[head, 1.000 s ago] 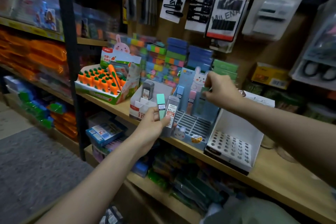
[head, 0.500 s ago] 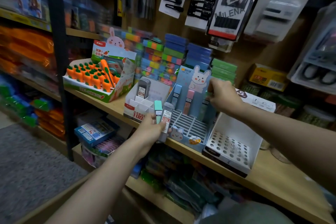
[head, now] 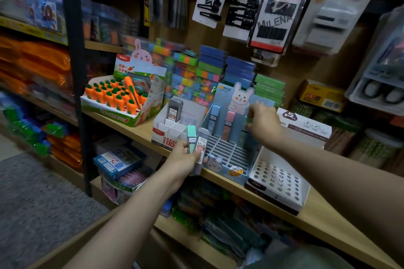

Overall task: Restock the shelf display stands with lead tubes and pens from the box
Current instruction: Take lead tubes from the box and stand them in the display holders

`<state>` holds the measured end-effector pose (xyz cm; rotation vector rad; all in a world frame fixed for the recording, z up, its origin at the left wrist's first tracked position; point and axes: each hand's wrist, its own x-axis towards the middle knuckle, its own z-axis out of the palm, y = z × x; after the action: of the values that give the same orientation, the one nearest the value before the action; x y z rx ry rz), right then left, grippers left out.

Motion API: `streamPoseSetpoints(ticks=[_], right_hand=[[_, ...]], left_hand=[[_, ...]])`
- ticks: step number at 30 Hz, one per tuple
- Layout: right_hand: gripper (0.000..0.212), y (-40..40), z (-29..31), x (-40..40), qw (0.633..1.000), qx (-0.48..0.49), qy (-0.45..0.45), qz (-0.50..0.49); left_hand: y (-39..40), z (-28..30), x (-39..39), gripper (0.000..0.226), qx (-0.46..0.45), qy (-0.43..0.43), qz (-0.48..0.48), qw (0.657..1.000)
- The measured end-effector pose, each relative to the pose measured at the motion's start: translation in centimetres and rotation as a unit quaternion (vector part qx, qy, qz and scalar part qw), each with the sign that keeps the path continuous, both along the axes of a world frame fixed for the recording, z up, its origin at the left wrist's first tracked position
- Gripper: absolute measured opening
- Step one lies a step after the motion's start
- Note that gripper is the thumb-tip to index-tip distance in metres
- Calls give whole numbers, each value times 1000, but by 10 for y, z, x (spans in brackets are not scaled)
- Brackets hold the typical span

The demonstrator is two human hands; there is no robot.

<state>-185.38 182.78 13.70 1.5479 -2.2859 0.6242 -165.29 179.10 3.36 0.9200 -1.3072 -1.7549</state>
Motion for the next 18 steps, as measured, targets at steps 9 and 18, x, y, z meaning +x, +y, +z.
streamPoseSetpoints(ticks=[9, 18], right_hand=[[29, 11, -9, 8, 997, 38, -69, -15], [43, 29, -7, 64, 925, -34, -337, 173]], left_hand=[[8, 1, 10, 27, 2, 36, -22, 999], [11, 13, 21, 28, -54, 106, -39, 992]])
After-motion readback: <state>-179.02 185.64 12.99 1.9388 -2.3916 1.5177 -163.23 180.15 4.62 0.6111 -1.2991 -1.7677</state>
